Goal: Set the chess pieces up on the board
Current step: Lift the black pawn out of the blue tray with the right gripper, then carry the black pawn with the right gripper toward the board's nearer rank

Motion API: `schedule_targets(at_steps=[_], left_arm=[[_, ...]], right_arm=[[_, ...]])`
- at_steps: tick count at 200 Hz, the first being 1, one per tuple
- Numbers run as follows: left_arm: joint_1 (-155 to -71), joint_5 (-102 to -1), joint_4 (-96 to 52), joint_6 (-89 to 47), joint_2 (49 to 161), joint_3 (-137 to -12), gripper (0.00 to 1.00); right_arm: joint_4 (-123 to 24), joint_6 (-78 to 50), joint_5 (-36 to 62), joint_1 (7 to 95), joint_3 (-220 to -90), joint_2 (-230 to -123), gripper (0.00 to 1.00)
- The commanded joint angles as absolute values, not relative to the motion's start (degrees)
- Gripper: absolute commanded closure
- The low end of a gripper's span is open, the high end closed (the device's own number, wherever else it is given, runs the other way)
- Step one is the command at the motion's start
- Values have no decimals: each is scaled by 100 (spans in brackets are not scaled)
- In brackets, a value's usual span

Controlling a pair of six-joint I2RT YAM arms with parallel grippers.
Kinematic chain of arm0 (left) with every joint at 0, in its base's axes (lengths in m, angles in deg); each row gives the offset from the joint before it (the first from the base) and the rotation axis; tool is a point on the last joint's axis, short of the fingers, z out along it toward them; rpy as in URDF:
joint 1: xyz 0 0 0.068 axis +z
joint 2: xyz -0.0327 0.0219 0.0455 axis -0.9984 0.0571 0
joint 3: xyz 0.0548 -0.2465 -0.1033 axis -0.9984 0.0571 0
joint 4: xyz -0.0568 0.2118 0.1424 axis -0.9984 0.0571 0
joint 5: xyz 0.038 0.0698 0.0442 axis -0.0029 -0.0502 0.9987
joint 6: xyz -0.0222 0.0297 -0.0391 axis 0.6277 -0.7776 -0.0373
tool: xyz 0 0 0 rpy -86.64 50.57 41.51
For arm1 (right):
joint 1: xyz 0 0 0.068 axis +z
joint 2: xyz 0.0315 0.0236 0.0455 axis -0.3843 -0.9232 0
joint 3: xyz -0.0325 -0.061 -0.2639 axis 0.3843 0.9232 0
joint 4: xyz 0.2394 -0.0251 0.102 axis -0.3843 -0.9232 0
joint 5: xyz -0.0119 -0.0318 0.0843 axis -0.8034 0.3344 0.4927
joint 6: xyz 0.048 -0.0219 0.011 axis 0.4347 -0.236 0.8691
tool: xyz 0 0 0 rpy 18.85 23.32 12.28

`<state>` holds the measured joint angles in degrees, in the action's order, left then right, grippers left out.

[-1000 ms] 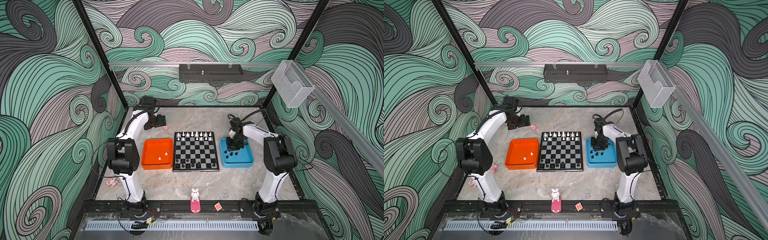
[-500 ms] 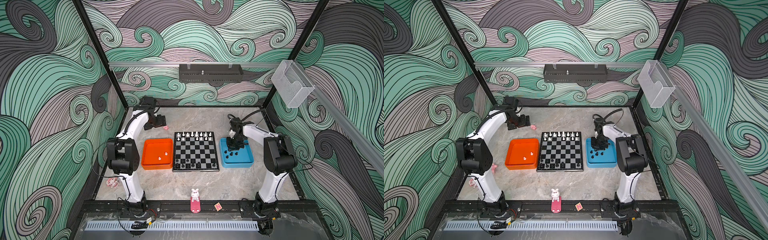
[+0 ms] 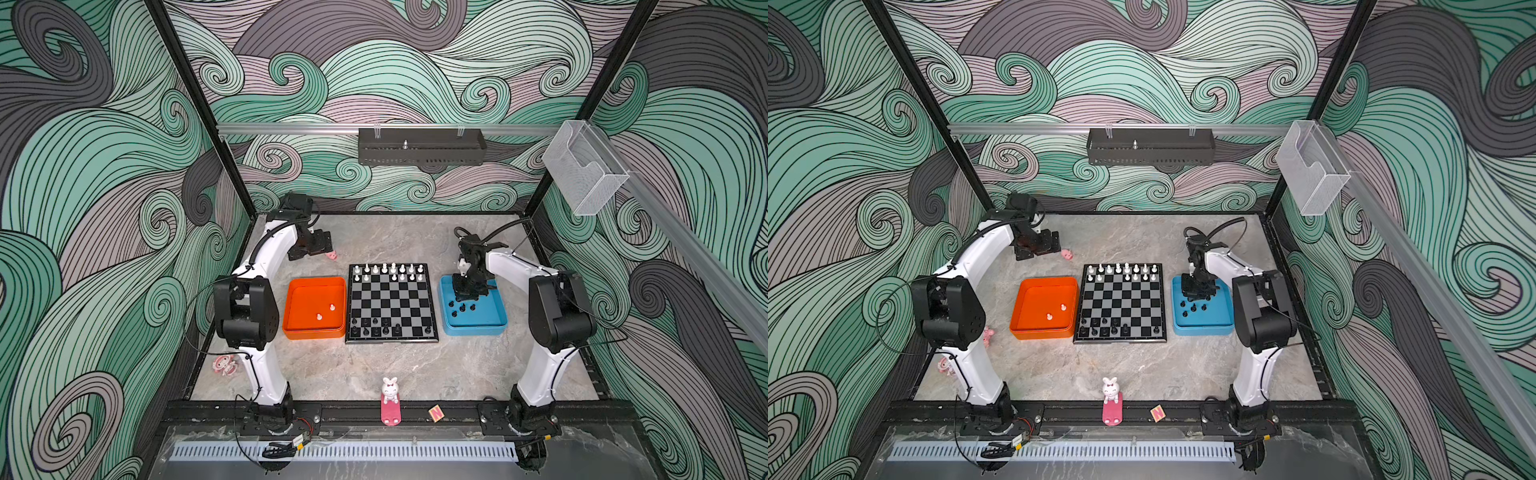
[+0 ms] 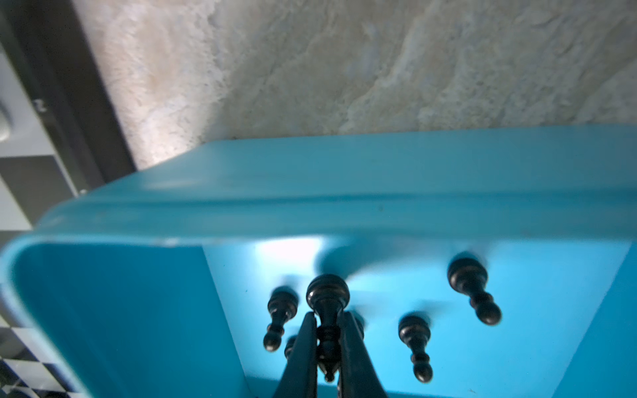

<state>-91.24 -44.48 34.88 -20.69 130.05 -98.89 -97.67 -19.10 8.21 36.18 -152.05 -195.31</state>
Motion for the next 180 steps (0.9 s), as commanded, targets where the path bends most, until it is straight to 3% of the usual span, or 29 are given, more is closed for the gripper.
schedule_targets(at_steps=[1, 87, 180], left_arm=[[-9094, -4484, 3456, -2019, 13094, -9865, 7], [-9094, -4527, 3466, -2020, 13153, -9874, 7], [-9095, -4540, 3474, -2024, 13176, -9873, 7]], right_arm=[[-10130, -2070, 621, 3686, -15427, -19119, 87], [-10684, -2085, 659, 4809, -15809, -18558, 86], [-10379, -1434, 1114, 6670, -15772, -19187, 86]])
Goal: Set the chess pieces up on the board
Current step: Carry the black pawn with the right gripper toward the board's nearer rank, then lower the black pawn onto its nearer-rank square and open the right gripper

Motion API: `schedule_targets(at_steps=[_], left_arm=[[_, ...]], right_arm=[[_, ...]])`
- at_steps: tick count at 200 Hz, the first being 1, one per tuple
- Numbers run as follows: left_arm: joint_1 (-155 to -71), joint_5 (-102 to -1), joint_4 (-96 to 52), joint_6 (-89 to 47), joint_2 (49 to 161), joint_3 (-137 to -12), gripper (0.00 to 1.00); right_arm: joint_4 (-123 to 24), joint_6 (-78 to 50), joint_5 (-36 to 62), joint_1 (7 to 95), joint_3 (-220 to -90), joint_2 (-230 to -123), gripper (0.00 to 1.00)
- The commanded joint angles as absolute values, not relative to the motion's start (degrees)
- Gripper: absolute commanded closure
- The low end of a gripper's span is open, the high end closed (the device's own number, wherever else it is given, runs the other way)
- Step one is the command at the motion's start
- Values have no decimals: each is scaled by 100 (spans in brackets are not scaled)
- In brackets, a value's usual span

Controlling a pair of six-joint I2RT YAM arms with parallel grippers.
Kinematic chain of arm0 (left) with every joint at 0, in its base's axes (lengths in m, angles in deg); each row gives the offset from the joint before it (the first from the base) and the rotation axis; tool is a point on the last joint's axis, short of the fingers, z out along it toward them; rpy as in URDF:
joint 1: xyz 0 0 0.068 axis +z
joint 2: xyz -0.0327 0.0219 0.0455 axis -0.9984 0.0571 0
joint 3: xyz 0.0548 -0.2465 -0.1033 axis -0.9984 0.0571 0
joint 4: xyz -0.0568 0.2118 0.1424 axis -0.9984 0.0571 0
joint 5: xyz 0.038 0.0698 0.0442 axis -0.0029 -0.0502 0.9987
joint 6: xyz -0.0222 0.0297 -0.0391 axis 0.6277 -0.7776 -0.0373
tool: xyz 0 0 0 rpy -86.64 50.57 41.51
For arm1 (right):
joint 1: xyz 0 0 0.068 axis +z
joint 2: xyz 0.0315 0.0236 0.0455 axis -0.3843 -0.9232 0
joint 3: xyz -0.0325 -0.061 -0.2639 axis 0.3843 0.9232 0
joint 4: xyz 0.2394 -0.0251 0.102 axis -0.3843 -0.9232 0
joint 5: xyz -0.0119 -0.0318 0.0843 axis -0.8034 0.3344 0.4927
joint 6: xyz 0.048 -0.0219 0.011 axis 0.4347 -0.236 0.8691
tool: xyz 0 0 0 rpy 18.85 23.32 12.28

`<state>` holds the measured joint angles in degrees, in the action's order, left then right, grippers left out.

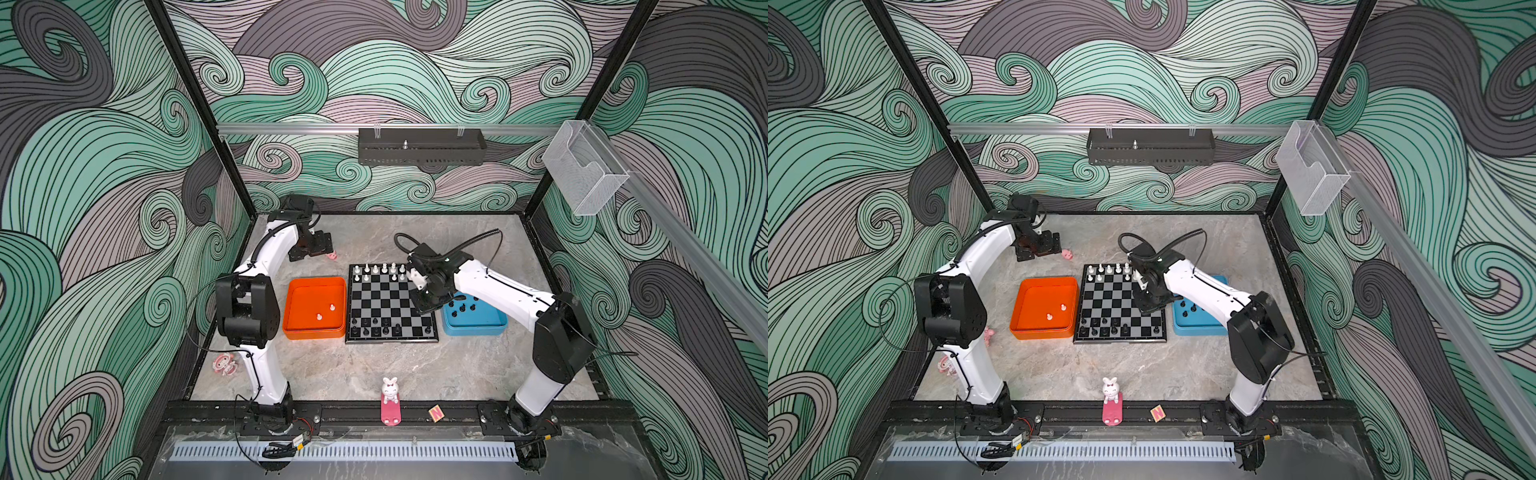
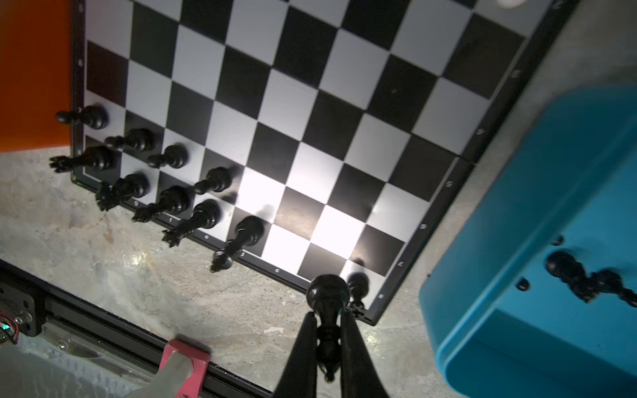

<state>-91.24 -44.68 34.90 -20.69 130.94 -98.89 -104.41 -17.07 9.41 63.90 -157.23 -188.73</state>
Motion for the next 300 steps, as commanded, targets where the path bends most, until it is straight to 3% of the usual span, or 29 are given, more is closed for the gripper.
schedule_targets(at_steps=[1, 300], left_arm=[[-9095, -4540, 3478, -2027, 13175, -9873, 7], [-9103, -4655, 3500, -2039, 13209, -9882, 7]], right_arm=[[-10376, -1429, 1116, 6684, -15774, -19199, 86], [-10327, -1367, 963, 6949, -15826, -19948, 85]])
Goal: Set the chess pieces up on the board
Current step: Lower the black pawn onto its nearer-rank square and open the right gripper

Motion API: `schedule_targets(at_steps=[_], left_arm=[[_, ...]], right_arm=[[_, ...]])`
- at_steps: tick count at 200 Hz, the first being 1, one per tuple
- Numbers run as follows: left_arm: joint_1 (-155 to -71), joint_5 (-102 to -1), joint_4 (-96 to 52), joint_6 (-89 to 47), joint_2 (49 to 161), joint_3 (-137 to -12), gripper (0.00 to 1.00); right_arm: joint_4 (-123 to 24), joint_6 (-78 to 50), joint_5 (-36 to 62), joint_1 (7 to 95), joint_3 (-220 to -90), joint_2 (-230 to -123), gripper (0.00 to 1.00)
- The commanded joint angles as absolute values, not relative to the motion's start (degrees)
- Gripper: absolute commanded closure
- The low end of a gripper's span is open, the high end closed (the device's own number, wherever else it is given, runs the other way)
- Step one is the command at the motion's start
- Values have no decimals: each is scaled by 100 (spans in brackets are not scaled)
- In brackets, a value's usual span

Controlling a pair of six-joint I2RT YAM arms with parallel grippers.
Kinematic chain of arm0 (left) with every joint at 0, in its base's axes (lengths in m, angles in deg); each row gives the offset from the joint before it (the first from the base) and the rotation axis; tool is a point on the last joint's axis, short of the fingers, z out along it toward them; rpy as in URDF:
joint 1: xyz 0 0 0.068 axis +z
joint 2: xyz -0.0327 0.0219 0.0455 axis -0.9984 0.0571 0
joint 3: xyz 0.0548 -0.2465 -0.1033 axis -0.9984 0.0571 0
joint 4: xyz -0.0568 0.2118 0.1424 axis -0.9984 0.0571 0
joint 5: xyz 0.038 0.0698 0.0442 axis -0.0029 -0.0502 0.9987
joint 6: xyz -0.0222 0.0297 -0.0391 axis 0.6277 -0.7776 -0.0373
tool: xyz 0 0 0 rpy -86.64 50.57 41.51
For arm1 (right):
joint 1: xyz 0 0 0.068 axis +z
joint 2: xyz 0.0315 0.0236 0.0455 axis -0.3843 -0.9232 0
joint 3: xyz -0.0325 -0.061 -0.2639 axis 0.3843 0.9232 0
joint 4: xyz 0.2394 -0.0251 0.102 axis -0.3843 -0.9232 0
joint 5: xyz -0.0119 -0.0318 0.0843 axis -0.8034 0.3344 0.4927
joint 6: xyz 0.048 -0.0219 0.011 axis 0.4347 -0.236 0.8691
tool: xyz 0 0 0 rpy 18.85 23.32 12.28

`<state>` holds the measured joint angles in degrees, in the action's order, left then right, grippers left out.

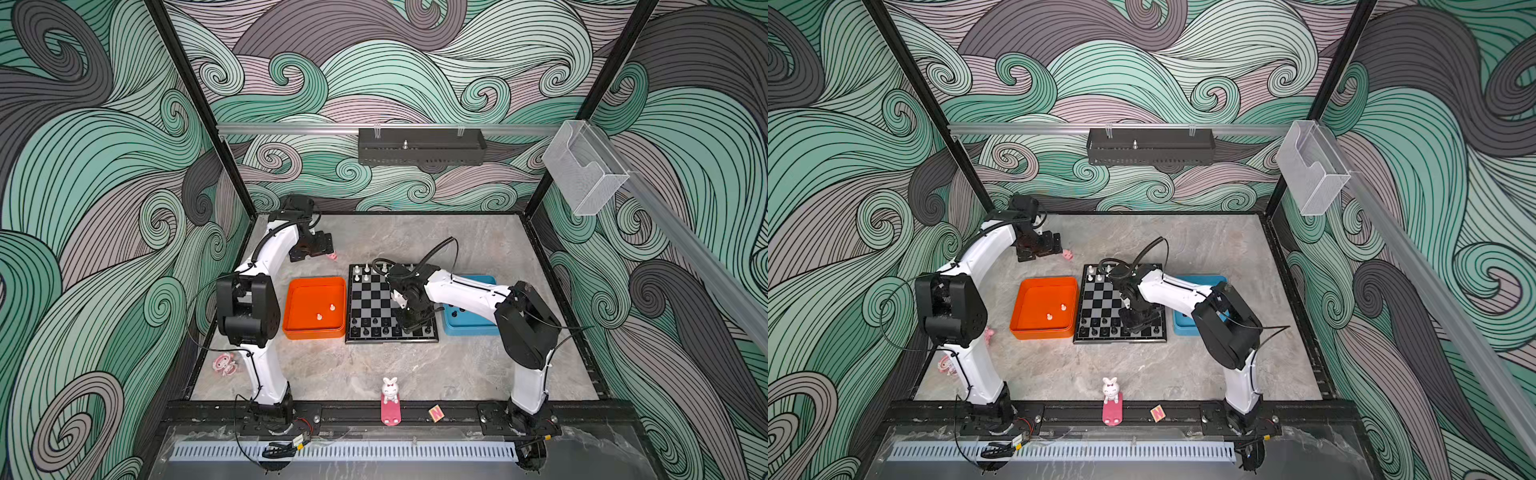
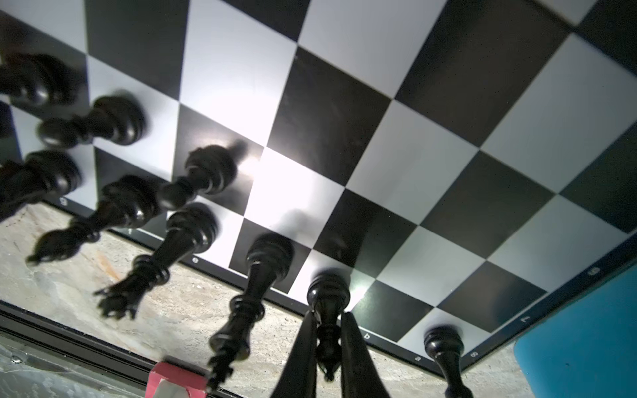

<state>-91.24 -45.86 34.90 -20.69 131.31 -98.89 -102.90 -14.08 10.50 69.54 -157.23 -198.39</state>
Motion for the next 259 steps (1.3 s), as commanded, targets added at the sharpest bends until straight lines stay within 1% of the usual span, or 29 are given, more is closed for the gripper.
schedule_targets(at_steps=[1, 99, 122, 145, 259], left_arm=[[-9103, -4655, 3500, -2035, 13210, -9882, 7], [-9103, -4690, 3499, -2039, 13213, -9882, 7], [-9103, -4690, 3502, -2039, 13214, -9882, 7], [-9103, -4696, 3500, -2048, 13216, -9882, 7], [-9103, -4725, 3500, -2052, 13217, -9882, 7]], right_arm=[[-10328, -1369, 961, 6947, -15823, -19948, 85], [-10328, -1380, 1030, 6948, -15845, -19967, 83], [-10324, -1380, 1025, 6949, -15842, -19978, 78], [-10323, -1380, 1012, 6951, -15850, -19958, 74], [-10390, -1372, 988, 6945, -15987, -19701, 71]])
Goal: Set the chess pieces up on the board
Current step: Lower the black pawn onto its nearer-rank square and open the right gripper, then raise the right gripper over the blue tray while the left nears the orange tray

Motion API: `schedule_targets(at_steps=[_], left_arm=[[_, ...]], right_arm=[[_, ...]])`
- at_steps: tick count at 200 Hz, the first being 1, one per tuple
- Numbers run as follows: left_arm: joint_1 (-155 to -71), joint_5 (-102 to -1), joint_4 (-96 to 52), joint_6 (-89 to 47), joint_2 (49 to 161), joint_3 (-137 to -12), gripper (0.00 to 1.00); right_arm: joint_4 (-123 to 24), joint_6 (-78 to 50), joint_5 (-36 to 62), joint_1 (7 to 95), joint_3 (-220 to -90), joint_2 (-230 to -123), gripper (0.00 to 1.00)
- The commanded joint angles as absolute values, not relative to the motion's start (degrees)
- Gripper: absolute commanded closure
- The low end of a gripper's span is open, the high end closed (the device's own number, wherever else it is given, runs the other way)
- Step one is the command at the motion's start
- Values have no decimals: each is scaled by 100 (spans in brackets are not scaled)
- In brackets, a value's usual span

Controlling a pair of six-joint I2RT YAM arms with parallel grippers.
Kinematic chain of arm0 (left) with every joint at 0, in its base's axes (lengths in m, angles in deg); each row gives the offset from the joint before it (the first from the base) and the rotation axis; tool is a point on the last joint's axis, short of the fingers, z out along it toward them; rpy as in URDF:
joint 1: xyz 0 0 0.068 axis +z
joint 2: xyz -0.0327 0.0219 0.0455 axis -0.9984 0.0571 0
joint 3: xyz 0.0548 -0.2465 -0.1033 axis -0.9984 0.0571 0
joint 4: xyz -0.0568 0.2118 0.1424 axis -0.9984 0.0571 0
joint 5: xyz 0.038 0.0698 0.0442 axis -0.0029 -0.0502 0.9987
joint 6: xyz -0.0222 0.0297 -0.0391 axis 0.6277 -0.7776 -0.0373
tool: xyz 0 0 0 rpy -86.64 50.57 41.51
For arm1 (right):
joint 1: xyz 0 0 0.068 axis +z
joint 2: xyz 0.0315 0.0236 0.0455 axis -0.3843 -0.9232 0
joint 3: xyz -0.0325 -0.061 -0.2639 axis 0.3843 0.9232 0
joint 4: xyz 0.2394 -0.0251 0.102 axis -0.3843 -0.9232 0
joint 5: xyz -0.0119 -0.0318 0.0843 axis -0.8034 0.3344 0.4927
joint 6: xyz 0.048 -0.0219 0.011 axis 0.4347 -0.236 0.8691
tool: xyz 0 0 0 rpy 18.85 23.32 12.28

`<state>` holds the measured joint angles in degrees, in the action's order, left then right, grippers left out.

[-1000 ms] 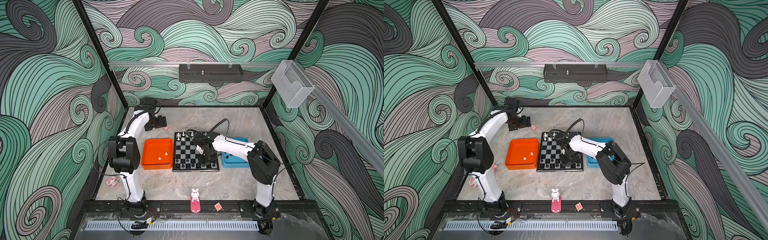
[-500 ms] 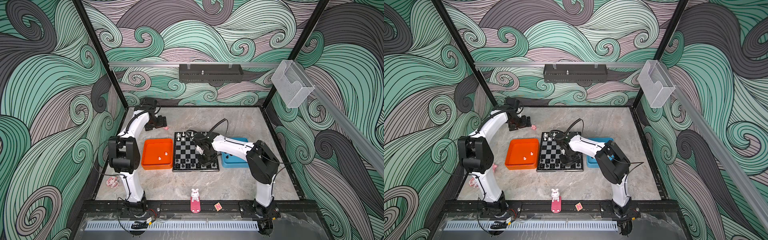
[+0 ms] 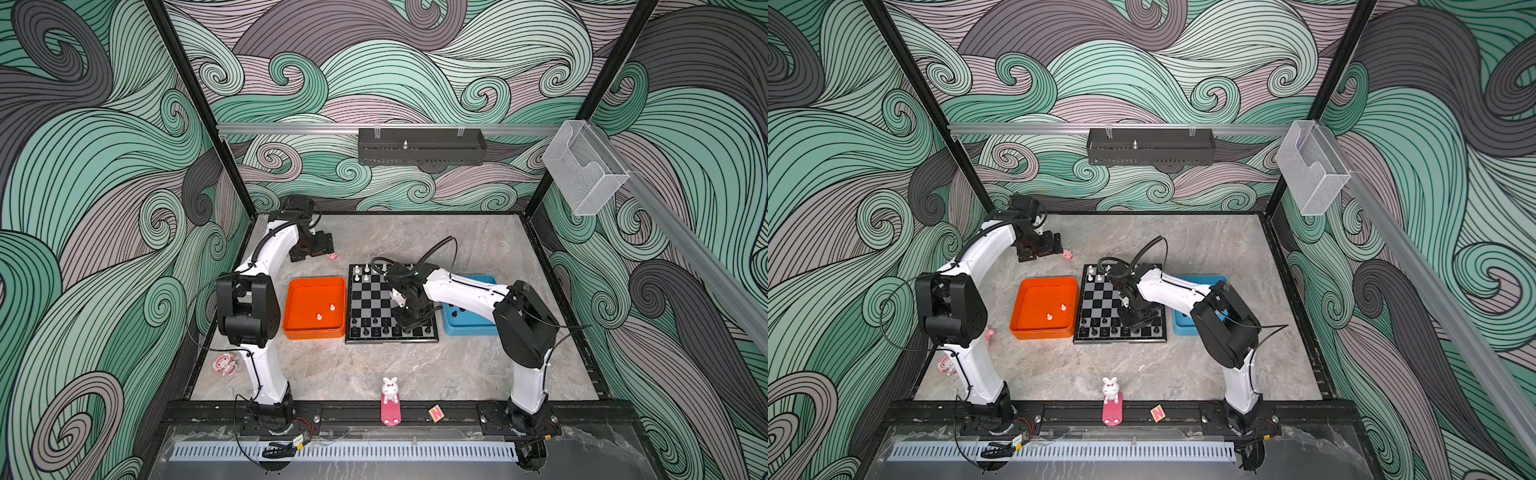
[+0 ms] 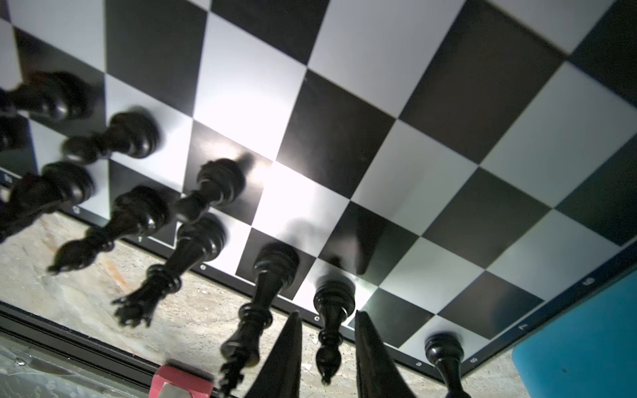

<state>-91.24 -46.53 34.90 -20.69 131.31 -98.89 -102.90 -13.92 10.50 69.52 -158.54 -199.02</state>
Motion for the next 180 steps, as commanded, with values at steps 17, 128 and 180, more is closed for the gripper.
schedule_targets(at_steps=[17, 128, 180], left_arm=[[-9103, -4725, 3500, -2051, 13209, -9882, 7], [-9103, -4652, 3500, -2074, 13133, -9874, 7], [-9103, -4664, 3466, -2035, 13129, -9856, 6]], right_arm=[[-10383, -1353, 1012, 6945, -16003, -19650, 70], [-10516, -1515, 520, 6715, -16374, -19374, 57], [-10413, -1617, 467, 5890, -16515, -19006, 47]])
